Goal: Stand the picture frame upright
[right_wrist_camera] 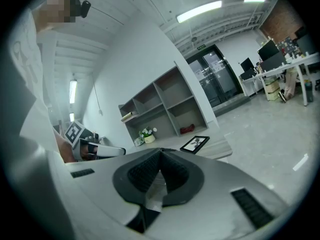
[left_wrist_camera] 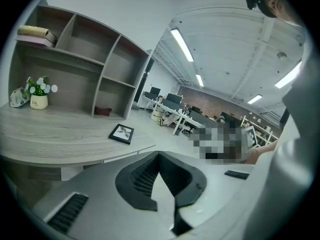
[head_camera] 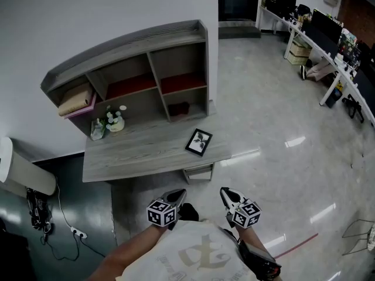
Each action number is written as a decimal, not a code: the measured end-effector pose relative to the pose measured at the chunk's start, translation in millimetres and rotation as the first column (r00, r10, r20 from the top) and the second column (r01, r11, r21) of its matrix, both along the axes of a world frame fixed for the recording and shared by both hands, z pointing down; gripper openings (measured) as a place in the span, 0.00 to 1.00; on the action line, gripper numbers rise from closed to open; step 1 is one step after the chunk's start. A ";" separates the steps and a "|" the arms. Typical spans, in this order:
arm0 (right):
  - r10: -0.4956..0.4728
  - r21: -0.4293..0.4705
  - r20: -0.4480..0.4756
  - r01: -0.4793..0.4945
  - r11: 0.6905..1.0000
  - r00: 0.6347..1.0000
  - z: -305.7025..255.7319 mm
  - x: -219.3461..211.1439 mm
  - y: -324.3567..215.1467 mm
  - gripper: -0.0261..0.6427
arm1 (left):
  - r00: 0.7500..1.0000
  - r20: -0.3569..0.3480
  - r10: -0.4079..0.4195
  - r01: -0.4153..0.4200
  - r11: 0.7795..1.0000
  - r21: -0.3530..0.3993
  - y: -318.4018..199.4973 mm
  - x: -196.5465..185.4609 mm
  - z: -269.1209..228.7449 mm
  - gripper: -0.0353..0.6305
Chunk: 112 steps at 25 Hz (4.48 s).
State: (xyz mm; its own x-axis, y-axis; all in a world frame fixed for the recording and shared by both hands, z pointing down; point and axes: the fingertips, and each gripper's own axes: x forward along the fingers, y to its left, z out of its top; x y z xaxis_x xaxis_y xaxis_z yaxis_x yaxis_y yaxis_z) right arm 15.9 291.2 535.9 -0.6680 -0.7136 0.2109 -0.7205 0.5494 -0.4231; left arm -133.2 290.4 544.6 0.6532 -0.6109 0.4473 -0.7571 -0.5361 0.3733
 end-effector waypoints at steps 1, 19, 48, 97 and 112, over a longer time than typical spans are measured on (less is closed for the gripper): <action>-0.003 -0.003 -0.001 0.003 1.000 1.000 1.0 -0.6 -1.7 0.05 | 1.000 0.000 -0.004 0.004 1.000 -0.002 -1.1 -0.7 0.8 0.06; -0.050 -0.091 -0.004 0.050 0.995 0.999 27.0 -24.9 -55.5 0.05 | 0.998 -0.009 -0.067 0.066 0.995 -0.068 -47.5 -24.9 24.8 0.06; 0.028 -0.261 -0.077 -0.047 0.964 0.997 66.3 -27.7 -254.8 0.05 | 1.000 -0.006 0.012 -0.012 0.990 -0.139 -256.8 -20.1 61.2 0.06; 0.075 -0.647 -0.377 -0.320 0.692 0.923 211.8 -43.2 -351.9 0.27 | 0.921 0.263 0.286 -0.177 0.912 -0.371 -386.8 22.8 190.8 0.28; 0.106 -0.663 -0.346 -0.323 0.675 0.932 214.8 -39.2 -355.3 0.20 | 0.892 0.288 0.349 -0.183 0.860 -0.477 -376.3 19.5 207.4 0.24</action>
State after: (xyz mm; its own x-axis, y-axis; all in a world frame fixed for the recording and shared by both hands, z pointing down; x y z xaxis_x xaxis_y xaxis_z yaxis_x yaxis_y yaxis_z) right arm -23.3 -64.0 750.7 -0.3579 -0.3986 0.8444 -0.9182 -0.0144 -0.3959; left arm -113.7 -85.9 752.0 0.5090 -0.1307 0.8508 -0.7316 -0.5864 0.3476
